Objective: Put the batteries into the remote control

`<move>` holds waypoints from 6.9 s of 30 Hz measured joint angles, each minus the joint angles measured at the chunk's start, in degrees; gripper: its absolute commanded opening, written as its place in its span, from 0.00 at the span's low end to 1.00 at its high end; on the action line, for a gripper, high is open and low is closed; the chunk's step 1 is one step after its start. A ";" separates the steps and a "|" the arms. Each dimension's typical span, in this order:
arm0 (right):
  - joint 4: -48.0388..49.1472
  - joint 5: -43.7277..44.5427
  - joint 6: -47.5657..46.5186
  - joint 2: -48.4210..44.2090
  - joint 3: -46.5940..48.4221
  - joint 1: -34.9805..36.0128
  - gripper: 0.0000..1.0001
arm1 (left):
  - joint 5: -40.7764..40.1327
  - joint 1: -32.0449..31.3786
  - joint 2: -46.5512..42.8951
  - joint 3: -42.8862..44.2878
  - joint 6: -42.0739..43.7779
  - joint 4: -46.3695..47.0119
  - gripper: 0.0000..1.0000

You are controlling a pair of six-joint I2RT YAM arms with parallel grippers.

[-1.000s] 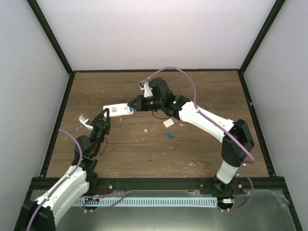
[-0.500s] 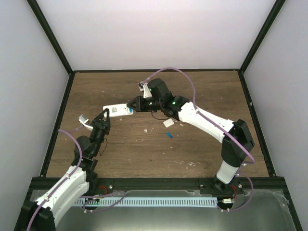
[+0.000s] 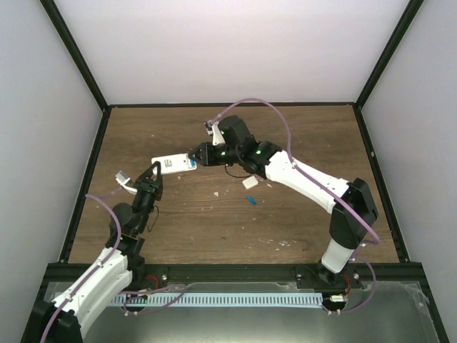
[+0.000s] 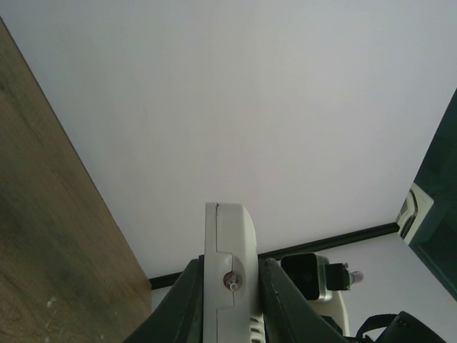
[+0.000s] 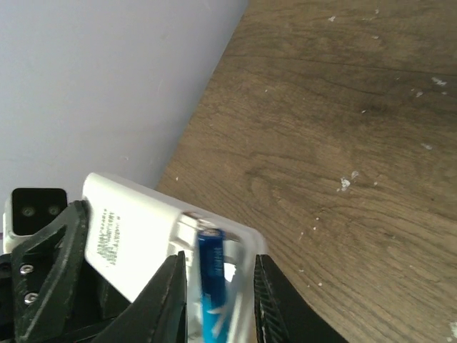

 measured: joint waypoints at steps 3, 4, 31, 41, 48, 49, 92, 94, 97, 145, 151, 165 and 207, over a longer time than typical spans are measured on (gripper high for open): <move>-1.57 1.70 -0.90 -0.68 0.39 -0.02 0.23 | -0.48 0.00 -1.03 -0.04 -0.26 0.22 0.00; -2.03 2.19 -1.18 -0.94 0.52 -0.02 0.23 | -0.61 0.00 -1.42 -0.07 -0.26 0.17 0.00; 5.73 -17.62 6.86 -2.84 -2.60 -7.52 0.63 | 0.28 0.00 -3.34 -0.61 -2.29 1.09 0.00; 11.85 -25.75 12.92 -0.61 -3.76 -7.26 0.62 | 1.18 0.00 -3.21 -0.61 -2.64 1.44 0.00; 14.19 -27.47 14.86 0.04 -4.22 -7.26 0.62 | 1.51 0.00 -2.89 -0.61 -2.64 2.08 0.00; 14.21 -27.52 14.93 0.26 -4.22 -7.26 0.62 | 1.55 0.00 -2.86 -0.61 -2.64 2.19 0.00; 32.50 -32.81 31.39 0.59 -11.50 -7.85 0.37 | 2.49 0.00 -2.32 -0.61 -2.16 4.87 0.00; 32.87 -32.87 31.85 0.52 -11.63 -7.98 0.36 | 2.56 0.00 -2.32 -0.59 -2.12 5.03 0.00; 33.18 -32.89 32.30 0.52 -11.65 -8.13 0.35 | 2.62 0.00 -2.32 -0.61 -1.90 5.29 0.00; 26.45 -32.92 23.39 0.15 -10.43 -8.39 0.17 | 3.08 -0.17 -1.14 -0.68 -0.52 7.30 0.00; 24.33 -31.89 21.05 -0.33 -10.40 -8.39 0.15 | 3.10 -0.26 -1.46 -0.68 -0.63 6.27 0.00; 23.43 -31.04 19.58 -0.81 -10.64 -7.82 0.13 | 2.71 -0.33 -2.47 -0.70 -1.81 5.29 0.00; -14.23 15.02 -12.46 -11.47 -24.81 -8.72 0.47 | 2.05 0.17 3.32 3.17 -0.42 -4.66 0.00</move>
